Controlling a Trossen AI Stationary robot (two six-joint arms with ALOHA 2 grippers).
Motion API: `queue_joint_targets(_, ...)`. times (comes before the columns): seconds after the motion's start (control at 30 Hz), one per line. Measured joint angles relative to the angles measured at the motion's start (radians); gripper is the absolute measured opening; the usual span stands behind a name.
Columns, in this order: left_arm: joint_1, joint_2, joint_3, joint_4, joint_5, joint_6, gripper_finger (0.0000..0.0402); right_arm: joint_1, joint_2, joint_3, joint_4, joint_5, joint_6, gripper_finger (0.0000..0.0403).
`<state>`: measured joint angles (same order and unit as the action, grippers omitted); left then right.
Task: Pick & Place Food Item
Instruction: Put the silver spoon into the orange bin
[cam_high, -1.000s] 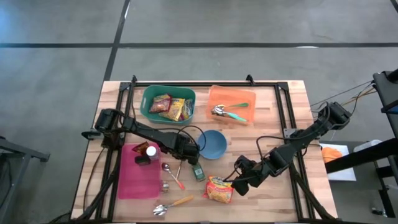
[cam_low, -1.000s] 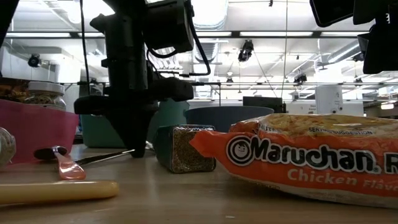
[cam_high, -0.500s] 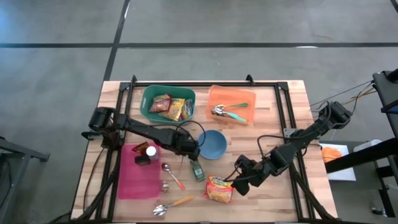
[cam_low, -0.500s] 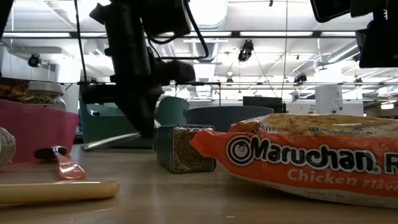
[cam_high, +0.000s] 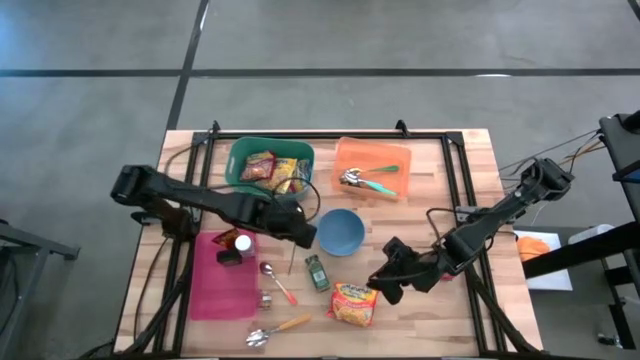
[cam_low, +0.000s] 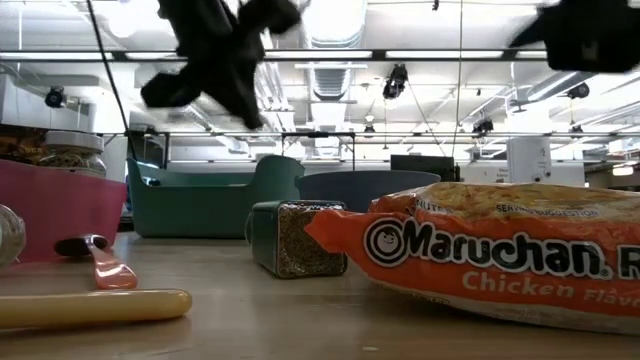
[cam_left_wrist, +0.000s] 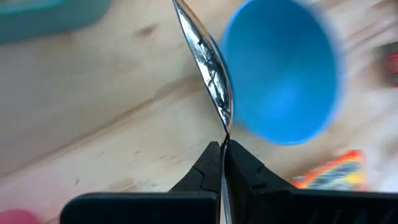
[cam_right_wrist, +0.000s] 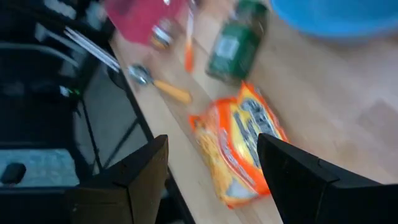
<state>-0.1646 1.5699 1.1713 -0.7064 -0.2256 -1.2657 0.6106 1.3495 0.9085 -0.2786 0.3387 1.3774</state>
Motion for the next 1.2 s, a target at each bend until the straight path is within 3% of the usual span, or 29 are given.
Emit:
queue_joint_targets(0.2, -0.001, -0.131, 0.0, 0.14, -0.059, 0.078, 0.0, -0.043, -0.064, 0.0, 0.114, 0.132, -0.097, 0.0242)
queue_joint_targets(0.47, -0.009, -0.174, 0.001, 0.509, -0.057, 0.239, 0.0, -0.163, -0.096, 0.0, 0.296, 0.135, -0.248, 0.0242)
queue_joint_targets(0.87, -0.01, -0.17, 0.001, 0.669, -0.013, 0.301, 0.0, -0.295, -0.085, 0.001, 0.418, 0.0, -0.317, 0.0242)
queue_joint_targets(1.2, 0.004, -0.163, 0.001, 0.718, -0.013, 0.313, 0.0, -0.331, -0.085, 0.001, 0.484, -0.06, -0.342, 0.0242)
